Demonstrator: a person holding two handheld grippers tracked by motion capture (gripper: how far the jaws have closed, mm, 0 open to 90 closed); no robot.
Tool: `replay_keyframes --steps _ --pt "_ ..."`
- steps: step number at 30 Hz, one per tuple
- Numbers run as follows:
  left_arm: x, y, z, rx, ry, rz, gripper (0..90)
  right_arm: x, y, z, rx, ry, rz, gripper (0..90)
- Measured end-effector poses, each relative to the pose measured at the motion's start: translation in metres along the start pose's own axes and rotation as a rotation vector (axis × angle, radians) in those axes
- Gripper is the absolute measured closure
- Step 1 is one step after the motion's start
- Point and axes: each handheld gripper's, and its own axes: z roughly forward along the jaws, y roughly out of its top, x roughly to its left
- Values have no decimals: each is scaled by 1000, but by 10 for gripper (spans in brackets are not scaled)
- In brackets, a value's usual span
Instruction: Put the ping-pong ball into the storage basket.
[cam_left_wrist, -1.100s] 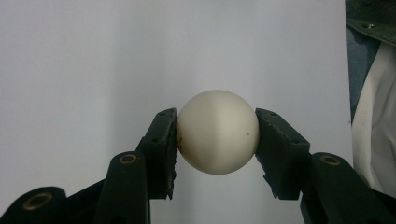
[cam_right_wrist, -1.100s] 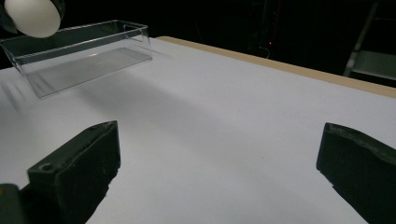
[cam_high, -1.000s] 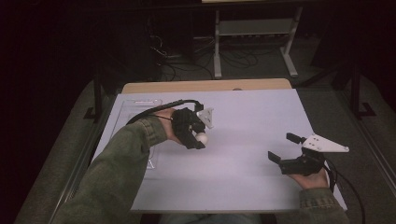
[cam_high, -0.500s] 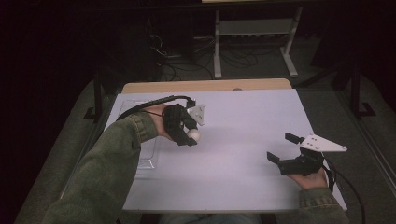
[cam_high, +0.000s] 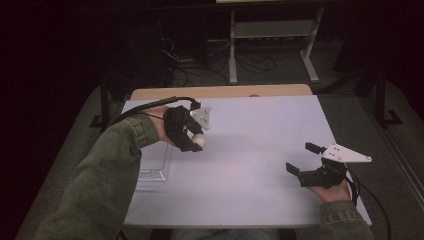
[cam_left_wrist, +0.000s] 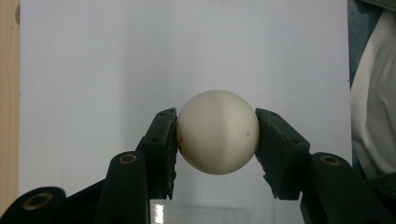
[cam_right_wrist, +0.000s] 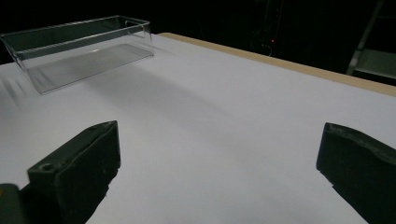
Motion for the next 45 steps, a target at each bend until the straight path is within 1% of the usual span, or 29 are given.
replay_keyframes --steps 4,5,8,9,11,14,17,20,26,32,33,36,42,43,44,45 --pt "0 -6 -5 28 5 10 511 0 0 0 -1 -1 2 0" --pt "0 -6 -5 28 5 10 511 0 0 0 -1 -1 2 0" --pt "0 -12 -8 35 12 -1 511 0 0 -1 -3 -1 2 0" --pt "1 -17 -10 44 15 -12 511 0 1 -1 -3 -1 1 0" --pt "1 -20 -11 44 14 -18 511 0 1 -1 -3 -1 1 0" --pt "2 -27 -13 62 9 -30 511 0 1 0 -1 -1 -4 0" --pt "2 -30 -15 67 4 -35 511 1 1 0 1 0 -3 0" --pt "2 -34 -19 79 -11 -34 511 1 1 0 3 0 -3 0" --pt "3 -37 -24 92 -12 -42 511 1 1 0 1 1 -5 0" --pt "4 -41 -25 118 -13 -45 511 1 1 0 1 2 -5 0" --pt "4 -44 -25 138 -15 -45 511 0 2 -1 -3 1 -3 0" --pt "4 -45 -26 148 -17 -43 511 1 2 -1 -3 1 -4 0" --pt "6 -55 -30 163 -20 -65 511 1 2 -1 -3 2 -4 0" --pt "8 -60 -31 163 -22 -79 511 0 2 -1 -4 1 -4 0" --pt "8 -60 -31 163 -22 -79 512 0 2 -1 -4 1 -4 0" --pt "9 -63 -31 164 -25 -88 512 0 2 -1 -4 1 -4 0"
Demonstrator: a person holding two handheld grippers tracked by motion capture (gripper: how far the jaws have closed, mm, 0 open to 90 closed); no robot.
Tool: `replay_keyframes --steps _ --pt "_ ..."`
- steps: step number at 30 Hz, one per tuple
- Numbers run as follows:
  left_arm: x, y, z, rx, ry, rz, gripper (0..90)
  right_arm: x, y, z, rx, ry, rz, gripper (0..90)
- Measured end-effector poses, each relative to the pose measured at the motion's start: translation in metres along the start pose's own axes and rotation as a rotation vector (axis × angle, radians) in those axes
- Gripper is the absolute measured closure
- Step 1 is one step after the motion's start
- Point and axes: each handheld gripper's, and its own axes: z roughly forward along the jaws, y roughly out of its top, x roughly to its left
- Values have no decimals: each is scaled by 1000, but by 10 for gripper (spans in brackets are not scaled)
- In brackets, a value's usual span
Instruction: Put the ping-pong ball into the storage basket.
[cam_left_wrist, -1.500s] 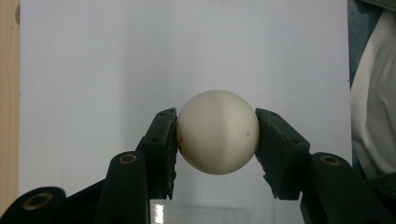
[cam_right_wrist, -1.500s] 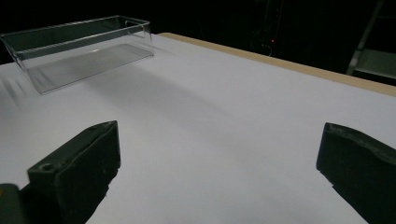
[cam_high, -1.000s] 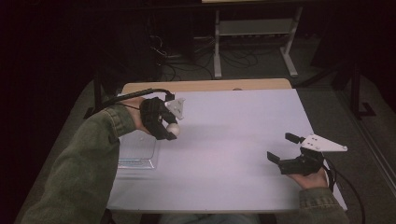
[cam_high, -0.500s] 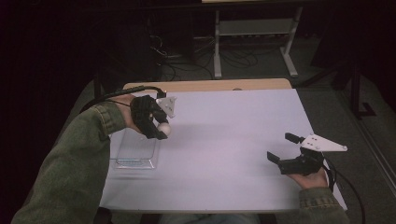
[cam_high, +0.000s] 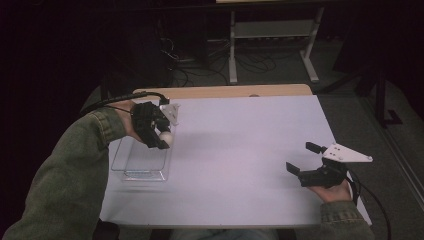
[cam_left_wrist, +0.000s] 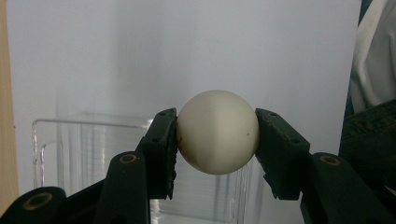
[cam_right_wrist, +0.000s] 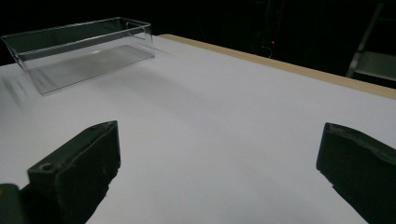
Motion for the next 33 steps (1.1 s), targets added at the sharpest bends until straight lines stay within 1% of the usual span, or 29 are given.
replay_keyframes --steps 2,3,4,9,12,14,18,22,28,31,33 --pt "1 -3 0 3 -2 -7 512 0 0 0 0 0 0 0" --pt "3 -9 1 4 -18 -24 511 0 0 0 0 0 -1 0" --pt "3 -11 1 7 -21 -27 512 0 0 0 1 1 0 0" --pt "5 -19 1 27 -17 -40 512 1 0 0 1 0 -2 0" --pt "4 -23 3 44 -14 -37 511 1 0 0 2 0 -3 0" --pt "4 -25 4 60 -11 -32 511 1 0 0 1 0 -2 0" --pt "4 -28 5 82 -18 -40 511 1 0 0 1 0 -2 0" --pt "4 -29 4 84 -16 -46 511 1 0 0 0 1 -3 0" --pt "7 -34 4 98 -16 -77 511 1 0 0 0 4 -6 0" --pt "8 -37 6 102 -18 -82 511 1 0 0 -2 3 -6 0" --pt "7 -37 8 113 -17 -78 511 1 0 0 -4 2 -3 0"
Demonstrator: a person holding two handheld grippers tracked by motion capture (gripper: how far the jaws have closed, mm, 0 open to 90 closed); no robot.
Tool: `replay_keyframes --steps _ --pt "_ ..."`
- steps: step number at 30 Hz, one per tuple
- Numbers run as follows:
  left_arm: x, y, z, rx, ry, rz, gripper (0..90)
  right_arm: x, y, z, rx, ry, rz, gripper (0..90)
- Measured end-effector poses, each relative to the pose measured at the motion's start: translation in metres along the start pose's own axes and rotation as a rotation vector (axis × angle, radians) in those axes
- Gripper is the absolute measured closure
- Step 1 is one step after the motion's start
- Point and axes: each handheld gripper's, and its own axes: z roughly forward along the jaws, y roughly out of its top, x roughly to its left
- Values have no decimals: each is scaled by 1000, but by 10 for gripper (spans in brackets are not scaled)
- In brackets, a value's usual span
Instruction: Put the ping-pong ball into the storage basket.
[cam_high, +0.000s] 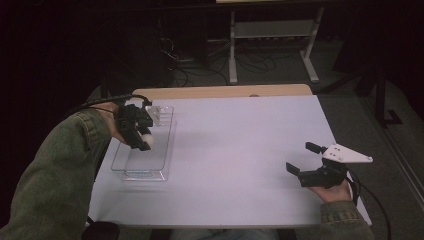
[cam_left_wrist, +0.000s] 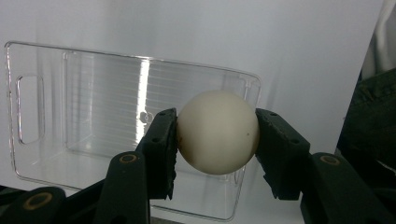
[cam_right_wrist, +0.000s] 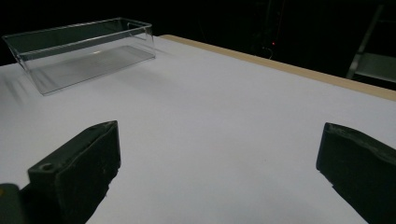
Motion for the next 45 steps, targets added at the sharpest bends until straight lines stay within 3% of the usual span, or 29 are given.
replay_keyframes --steps 16,45 --pt "3 0 15 10 -16 -9 510 0 0 -1 -3 -1 -1 0" --pt "9 0 57 26 -66 -23 510 1 1 -3 -10 3 -6 0"
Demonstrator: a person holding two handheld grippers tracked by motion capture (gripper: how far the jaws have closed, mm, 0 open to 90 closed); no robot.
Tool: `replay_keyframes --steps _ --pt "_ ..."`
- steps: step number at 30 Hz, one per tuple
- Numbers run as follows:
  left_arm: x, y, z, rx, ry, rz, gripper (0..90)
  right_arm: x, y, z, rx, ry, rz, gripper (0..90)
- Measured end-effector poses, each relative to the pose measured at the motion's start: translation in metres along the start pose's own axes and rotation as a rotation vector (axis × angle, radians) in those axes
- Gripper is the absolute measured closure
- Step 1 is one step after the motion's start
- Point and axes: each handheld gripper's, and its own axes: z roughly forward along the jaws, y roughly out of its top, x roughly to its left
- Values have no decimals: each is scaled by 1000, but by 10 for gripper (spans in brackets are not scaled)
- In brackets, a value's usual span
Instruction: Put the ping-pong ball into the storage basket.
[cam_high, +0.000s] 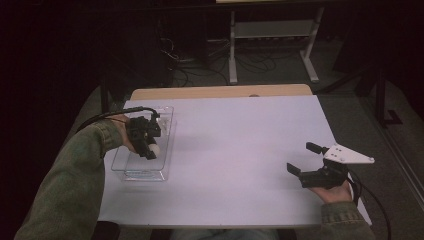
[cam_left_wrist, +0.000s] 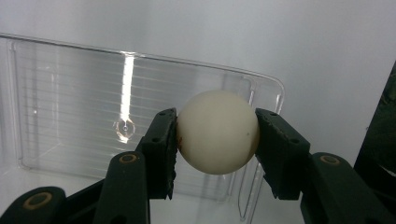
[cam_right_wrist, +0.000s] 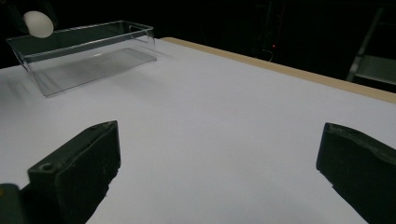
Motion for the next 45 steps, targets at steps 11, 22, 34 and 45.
replay_keyframes --steps 11,22,34,45 --pt "1 0 11 -19 -5 0 511 1 0 -1 3 -2 1 0" --pt "2 0 25 -6 -10 4 511 1 0 -1 5 -4 1 0" --pt "4 1 38 -4 -20 7 511 1 -1 -2 4 -6 1 0" --pt "5 -2 49 -2 -30 1 511 1 -1 -2 8 -7 4 0"
